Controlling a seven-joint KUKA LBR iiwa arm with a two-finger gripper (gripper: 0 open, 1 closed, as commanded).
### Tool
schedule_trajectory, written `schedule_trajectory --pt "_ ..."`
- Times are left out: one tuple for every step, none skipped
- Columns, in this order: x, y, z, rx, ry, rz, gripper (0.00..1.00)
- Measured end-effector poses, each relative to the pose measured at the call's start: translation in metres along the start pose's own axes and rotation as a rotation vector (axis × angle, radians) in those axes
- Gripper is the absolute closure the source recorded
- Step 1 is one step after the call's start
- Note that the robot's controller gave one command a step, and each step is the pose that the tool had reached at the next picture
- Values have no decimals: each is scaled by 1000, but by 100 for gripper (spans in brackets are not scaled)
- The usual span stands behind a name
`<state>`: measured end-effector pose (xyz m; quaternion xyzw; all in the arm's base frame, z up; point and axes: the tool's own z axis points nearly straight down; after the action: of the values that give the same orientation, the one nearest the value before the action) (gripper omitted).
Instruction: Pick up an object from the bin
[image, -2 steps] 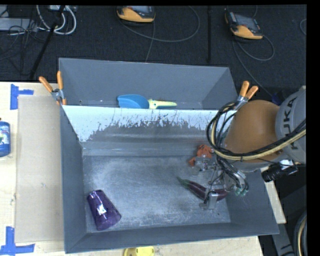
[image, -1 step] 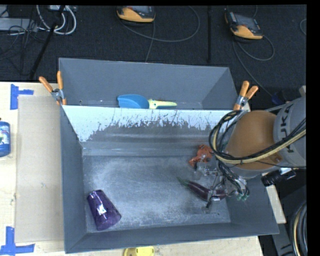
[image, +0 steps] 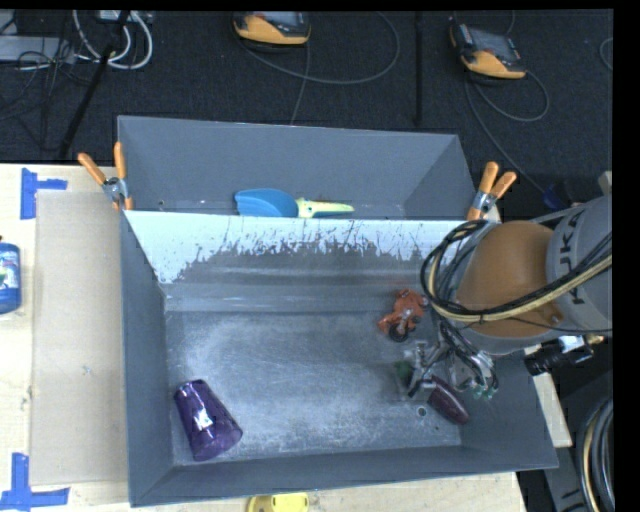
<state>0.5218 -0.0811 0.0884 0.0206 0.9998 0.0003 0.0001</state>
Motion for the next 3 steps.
schedule_trajectory --pt "0 0 0 0 0 -2 0" --pt "0 0 0 0 0 -2 0" --pt "14 -18 19 0 2 -52 100"
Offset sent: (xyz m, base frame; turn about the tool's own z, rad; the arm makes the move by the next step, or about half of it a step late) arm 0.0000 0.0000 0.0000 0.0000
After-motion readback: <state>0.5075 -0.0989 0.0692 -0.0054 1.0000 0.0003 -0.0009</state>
